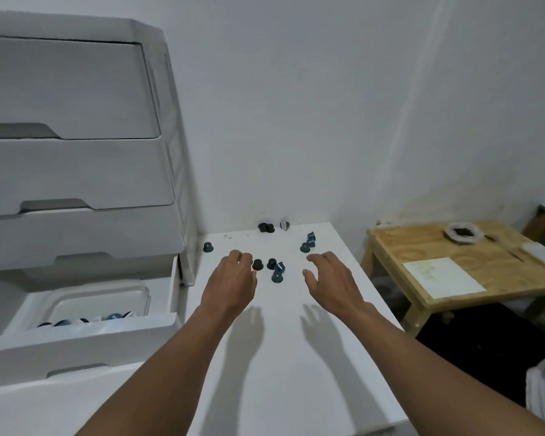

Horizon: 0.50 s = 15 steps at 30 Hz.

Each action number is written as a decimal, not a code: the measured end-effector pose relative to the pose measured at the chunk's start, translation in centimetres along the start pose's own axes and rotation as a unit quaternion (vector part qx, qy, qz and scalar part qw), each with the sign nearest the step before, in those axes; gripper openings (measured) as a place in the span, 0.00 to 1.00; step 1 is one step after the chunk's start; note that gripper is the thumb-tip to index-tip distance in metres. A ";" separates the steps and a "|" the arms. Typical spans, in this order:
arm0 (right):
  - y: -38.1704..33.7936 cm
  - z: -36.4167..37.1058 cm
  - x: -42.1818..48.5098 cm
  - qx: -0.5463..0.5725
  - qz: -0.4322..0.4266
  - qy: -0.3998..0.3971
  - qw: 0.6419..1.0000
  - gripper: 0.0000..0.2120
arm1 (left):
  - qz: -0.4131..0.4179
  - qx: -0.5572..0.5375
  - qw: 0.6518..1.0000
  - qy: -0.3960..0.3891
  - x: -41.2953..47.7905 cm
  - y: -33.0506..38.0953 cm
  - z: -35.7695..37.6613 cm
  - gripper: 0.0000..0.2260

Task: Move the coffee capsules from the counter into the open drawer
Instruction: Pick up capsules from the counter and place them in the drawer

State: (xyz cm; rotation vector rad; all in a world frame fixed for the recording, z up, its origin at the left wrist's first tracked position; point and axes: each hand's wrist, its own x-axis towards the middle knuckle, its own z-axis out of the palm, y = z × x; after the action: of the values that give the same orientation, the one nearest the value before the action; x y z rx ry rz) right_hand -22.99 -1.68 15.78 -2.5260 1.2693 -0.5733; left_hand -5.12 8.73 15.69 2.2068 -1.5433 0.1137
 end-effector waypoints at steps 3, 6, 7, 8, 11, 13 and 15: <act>1.2 1.7 1.7 0.014 0.008 -0.018 1.000 0.19 | -0.005 0.018 1.000 -0.016 1.7 -0.6 1.5 0.14; 2.1 3.5 3.9 0.023 0.025 -0.039 0.999 0.18 | -0.015 0.016 0.999 -0.030 4.1 -1.7 3.4 0.13; 2.3 4.2 4.7 0.024 0.031 -0.045 0.998 0.18 | -0.017 0.013 0.999 -0.038 5.0 -2.0 4.2 0.13; 2.6 5.0 5.6 0.025 0.038 -0.049 0.998 0.18 | -0.017 0.012 0.999 -0.047 5.9 -2.5 4.9 0.12; 2.9 7.6 8.3 0.028 0.056 -0.066 0.996 0.18 | -0.013 0.012 0.997 -0.076 8.3 -4.1 7.5 0.14; 2.9 9.5 9.9 0.029 0.065 -0.087 0.994 0.17 | -0.017 0.006 0.995 -0.095 9.7 -5.4 9.2 0.15; 2.8 11.4 11.4 0.031 0.074 -0.099 0.992 0.15 | -0.023 -0.001 0.993 -0.116 11.0 -6.8 10.9 0.15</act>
State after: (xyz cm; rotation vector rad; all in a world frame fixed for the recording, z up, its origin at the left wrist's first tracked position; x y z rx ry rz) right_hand -13.61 -11.99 7.15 -2.3469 1.3295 -0.3161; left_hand 3.23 -3.29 7.24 2.3176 -1.6087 -0.1635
